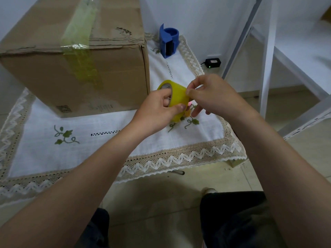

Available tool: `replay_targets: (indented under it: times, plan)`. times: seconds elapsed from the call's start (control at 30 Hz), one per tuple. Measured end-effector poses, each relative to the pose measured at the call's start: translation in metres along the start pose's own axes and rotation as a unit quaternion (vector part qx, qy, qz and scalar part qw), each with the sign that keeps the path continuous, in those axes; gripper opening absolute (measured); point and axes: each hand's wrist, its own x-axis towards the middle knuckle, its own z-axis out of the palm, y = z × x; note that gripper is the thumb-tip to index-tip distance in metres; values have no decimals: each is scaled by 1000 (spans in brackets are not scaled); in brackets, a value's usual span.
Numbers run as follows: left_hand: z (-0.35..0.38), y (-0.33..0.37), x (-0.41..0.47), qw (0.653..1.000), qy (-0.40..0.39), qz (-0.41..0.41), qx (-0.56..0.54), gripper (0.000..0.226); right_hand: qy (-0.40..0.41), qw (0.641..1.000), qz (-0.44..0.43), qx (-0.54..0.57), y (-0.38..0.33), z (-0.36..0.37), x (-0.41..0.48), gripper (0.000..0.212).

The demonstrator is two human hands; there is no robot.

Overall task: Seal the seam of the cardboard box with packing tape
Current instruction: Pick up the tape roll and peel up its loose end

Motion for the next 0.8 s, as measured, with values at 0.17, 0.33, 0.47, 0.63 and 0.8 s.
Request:
replay_targets:
  times: [0.17, 0.33, 0.47, 0.63, 0.8]
  plan:
    - [-1, -3, 0, 1000, -7, 3, 2, 18, -7, 1000, 3, 2, 3, 0, 1, 13]
    - [-3, -2, 0, 1000, -13, -1, -25, 72, -18, 1000, -1, 15, 4, 1, 2, 5]
    - [-4, -2, -1, 999, -21, 1, -29, 66, -21, 1000, -15, 9, 5, 2, 2, 10]
    - [-2, -1, 0, 999, -30, -4, -14, 77, -19, 1000, -18, -8, 6, -1, 2, 3]
    - [-3, -4, 2, 1000, -20, -6, 0, 39, -30, 999, -13, -8, 6, -3, 3, 6]
